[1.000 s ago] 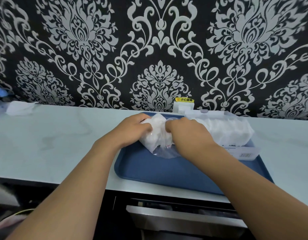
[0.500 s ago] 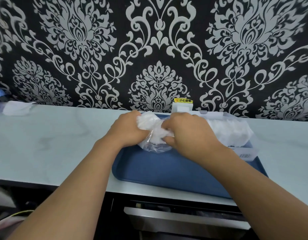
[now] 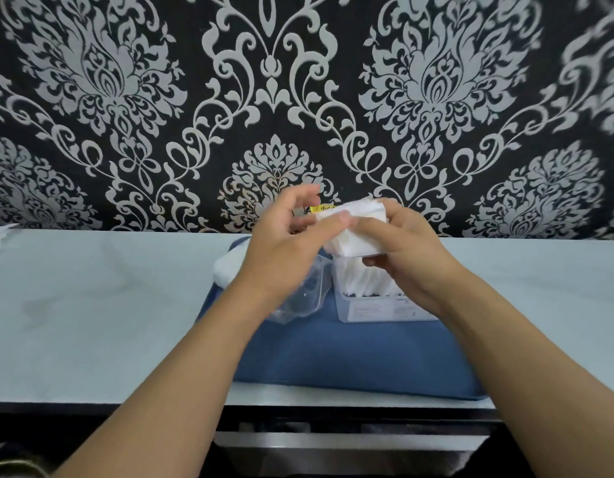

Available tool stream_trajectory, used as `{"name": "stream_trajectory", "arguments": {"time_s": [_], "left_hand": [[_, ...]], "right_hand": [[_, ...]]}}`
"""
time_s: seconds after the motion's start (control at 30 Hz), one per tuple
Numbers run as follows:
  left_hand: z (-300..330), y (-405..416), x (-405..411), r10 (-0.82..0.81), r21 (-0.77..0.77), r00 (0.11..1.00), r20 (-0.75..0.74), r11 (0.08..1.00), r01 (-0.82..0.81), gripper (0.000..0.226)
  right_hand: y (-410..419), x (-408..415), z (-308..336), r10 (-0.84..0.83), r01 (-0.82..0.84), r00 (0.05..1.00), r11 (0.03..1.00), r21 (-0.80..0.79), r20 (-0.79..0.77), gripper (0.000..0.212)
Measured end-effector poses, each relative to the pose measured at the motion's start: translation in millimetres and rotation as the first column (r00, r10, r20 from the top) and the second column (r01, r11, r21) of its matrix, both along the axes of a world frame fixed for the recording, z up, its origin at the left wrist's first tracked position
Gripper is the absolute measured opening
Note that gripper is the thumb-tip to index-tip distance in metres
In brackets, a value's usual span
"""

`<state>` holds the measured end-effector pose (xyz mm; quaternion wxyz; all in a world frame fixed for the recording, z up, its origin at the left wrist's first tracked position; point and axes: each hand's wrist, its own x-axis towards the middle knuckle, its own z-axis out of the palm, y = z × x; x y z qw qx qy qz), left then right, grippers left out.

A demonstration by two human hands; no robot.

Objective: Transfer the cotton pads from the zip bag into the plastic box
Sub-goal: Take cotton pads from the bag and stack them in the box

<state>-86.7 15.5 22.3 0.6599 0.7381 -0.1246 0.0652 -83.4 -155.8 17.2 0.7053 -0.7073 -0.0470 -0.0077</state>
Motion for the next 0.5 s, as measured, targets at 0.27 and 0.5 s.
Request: {"name": "stream_trajectory", "arguments": {"time_s": [0.27, 0.5], "left_hand": [[-7, -58, 2, -0.115, -0.339, 0.944, -0.308, 0.941, 0.004, 0.040], [-7, -70, 5, -0.079, -0.157, 0.979, -0.189, 0.986, 0.050, 0.022]], "right_hand": [[5, -3, 1, -0.088, 0.096, 0.993, 0.989, -0.115, 0.074, 0.038], [0, 2, 3, -0.206, 0.206, 0.977, 0.979, -0.009, -0.047, 0.044]]}}
